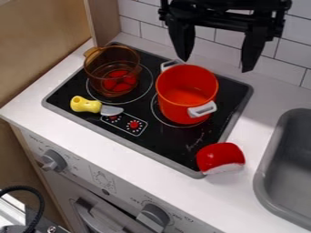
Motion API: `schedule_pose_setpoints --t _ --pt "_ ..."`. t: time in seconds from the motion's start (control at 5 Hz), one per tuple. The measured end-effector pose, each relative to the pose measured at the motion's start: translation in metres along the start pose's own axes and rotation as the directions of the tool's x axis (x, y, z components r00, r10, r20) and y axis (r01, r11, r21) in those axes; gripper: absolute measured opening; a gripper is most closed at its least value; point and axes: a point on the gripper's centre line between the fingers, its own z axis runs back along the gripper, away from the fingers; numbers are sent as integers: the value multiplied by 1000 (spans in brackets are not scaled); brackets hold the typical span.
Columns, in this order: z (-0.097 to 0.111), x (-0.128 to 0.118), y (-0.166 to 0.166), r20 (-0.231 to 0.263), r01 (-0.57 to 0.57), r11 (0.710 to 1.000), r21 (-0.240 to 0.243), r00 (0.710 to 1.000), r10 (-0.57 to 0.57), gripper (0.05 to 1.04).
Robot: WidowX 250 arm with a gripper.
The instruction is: Put the red object inside the pot
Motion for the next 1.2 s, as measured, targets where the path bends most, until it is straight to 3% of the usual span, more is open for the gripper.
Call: schedule_pose_setpoints --t 0.2,0.4,0.6,0.8,1.0,1.2 --pt "-1 1 -1 6 13 1000 -10 1000 -13 999" --pt "-30 12 -12 58 201 976 -79 979 -197 999" --pt "-60 25 -13 -8 356 928 -108 933 -359 999" --pt "-75 34 -16 -51 434 896 -98 897 -440 999" --pt "-77 24 -23 -84 517 852 -82 848 -523 999" --pt "-75 16 -33 -98 533 841 -87 836 -540 999"
